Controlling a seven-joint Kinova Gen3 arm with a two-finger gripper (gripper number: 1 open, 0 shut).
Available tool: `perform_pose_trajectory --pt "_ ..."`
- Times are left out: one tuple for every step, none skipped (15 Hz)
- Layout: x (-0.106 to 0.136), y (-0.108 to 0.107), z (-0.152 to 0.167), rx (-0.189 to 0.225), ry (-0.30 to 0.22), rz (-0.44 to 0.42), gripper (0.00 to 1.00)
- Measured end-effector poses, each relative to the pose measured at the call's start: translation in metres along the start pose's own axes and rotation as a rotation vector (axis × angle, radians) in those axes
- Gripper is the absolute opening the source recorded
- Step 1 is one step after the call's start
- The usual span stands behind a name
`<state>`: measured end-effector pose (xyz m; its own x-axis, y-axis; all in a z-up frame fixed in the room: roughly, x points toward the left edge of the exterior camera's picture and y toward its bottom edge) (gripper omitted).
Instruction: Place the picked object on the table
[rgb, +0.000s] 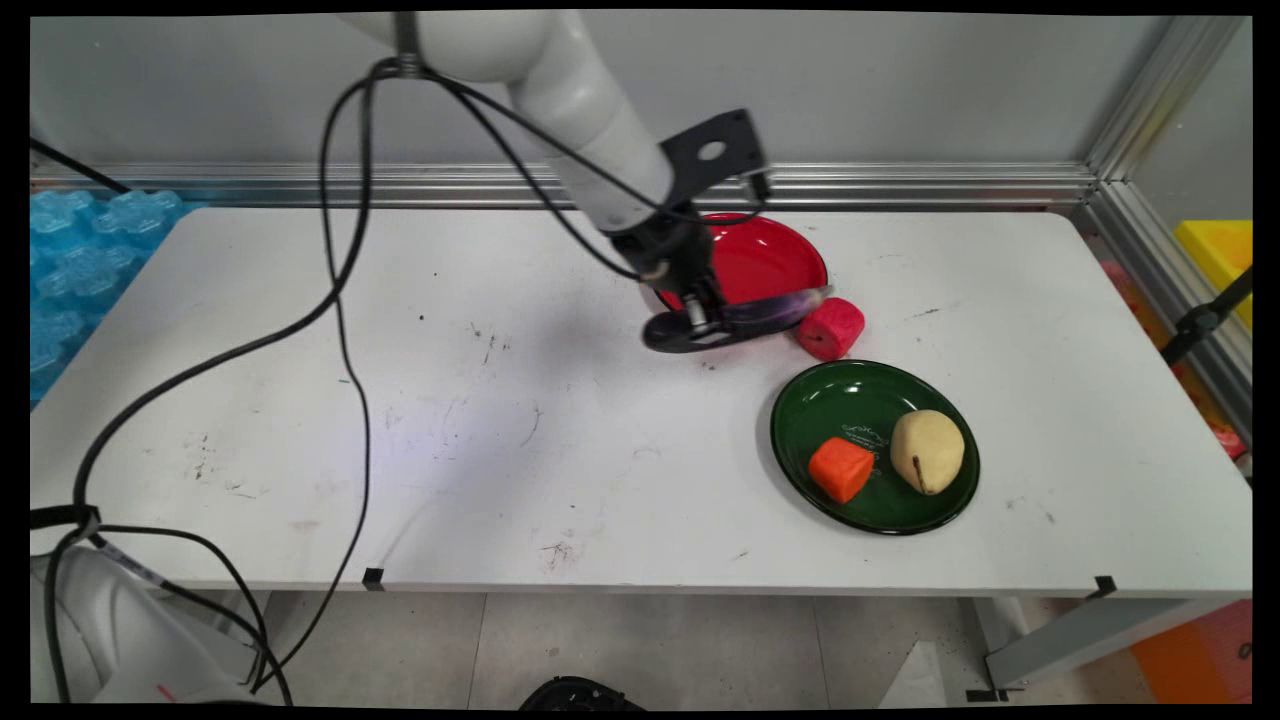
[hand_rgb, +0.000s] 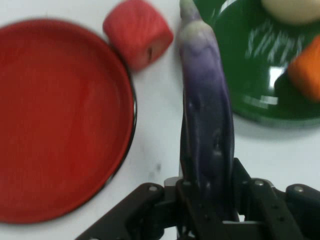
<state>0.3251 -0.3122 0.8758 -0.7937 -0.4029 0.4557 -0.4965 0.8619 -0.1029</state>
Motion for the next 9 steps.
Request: perform_pose_trajectory --pt "-0.009 -0.004 -0.002 -0.003 -0.01 0.002 0.0" --pt "-0.015 -0.006 -0.003 -0.005 -0.017 0.003 0.0" --pt "-0.023 -0.009 -0.004 -0.008 -0.025 0.004 0.0" --pt "-0.032 -0.012 -0.003 -0.014 -0.034 0.007 0.0" --pt "-0.04 -0.014 -0.001 -0.021 -0.041 0.011 0.0" --pt "-0.047 -0.016 0.003 -0.03 -0.049 0.016 0.0" --pt "-0.053 -0.018 0.006 -0.037 -0.055 0.021 0.0" --pt "-0.061 -0.02 0.012 -0.046 -0.063 0.026 0.0" --pt "-0.065 -0.021 0.016 -0.051 -0.067 0.028 0.0"
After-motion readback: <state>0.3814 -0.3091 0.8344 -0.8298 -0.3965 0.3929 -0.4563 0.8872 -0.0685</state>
